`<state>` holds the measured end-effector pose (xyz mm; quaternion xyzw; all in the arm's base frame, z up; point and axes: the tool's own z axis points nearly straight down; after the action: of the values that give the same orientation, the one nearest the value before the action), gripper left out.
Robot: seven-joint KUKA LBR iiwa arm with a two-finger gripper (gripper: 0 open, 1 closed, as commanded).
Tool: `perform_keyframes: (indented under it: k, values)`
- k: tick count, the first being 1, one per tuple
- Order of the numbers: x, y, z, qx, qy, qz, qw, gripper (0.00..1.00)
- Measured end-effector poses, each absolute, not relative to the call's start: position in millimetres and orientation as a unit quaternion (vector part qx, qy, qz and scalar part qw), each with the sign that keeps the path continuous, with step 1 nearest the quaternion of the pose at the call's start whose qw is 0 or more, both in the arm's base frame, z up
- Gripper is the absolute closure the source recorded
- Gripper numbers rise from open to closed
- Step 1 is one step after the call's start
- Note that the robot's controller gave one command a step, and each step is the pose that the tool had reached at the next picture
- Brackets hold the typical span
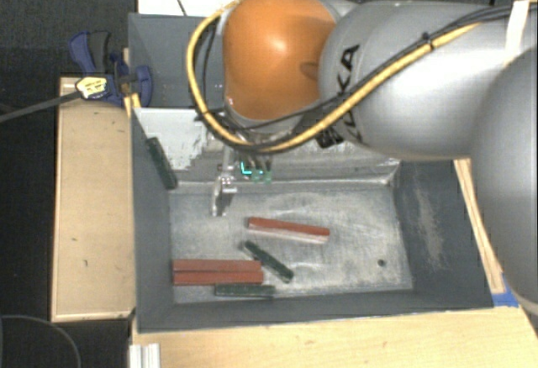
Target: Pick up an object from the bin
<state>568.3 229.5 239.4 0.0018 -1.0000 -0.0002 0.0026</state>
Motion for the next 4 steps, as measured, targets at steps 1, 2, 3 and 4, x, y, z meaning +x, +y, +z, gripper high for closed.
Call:
perform_keyframes:
  k: [1, 2, 3, 4]
  values:
    - [570.2, 228, 244, -0.001, -1.0, -0.001, -0.002, 0.0]
    - [543.8, 188, 203, -0.029, -1.0, -0.001, -0.002, 0.0]
    - [541.8, 142, 153, 0.026, -1.0, -0.001, -0.002, 0.0]
    - [571.2, 125, 75, 0.049, -0.999, -0.002, -0.006, 1.0]
